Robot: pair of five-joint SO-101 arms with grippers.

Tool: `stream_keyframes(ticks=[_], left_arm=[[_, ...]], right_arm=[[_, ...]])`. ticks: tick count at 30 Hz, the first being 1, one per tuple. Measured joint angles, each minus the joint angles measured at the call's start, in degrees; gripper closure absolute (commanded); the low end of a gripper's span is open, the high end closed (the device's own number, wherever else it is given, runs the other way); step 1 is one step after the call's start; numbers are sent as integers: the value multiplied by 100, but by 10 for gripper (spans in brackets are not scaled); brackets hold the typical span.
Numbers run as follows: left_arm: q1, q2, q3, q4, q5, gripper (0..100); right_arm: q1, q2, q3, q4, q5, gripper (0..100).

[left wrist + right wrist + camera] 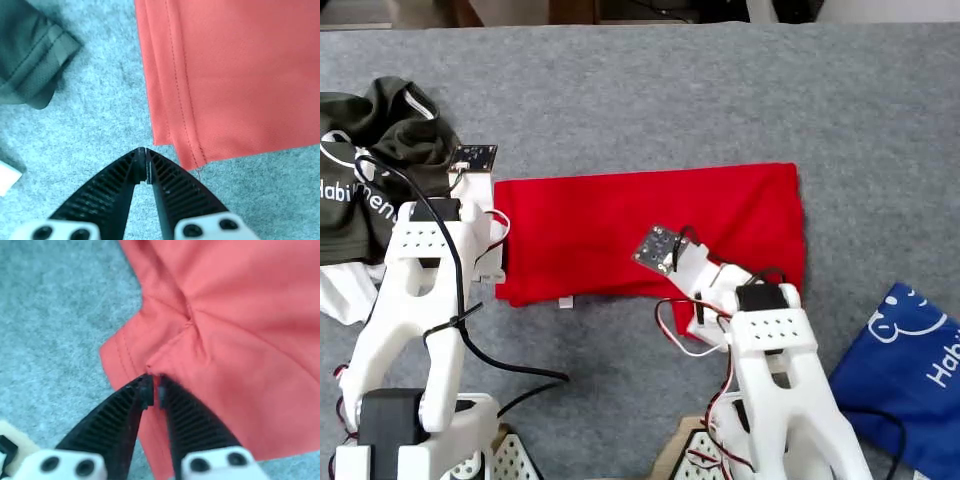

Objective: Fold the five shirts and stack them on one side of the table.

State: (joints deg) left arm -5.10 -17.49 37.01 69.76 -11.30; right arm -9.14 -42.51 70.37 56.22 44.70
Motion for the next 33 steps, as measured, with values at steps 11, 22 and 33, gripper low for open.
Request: stream_keyframes(ticks=[11,22,33], left_arm=[[0,0,0,0,0,981],[0,0,0,0,0,981],[0,0,0,0,0,981]], right_arm=[[0,-211,44,62,-149,989],[0,-2101,132,1152,141,826],[0,-2224,1134,167,615,828]])
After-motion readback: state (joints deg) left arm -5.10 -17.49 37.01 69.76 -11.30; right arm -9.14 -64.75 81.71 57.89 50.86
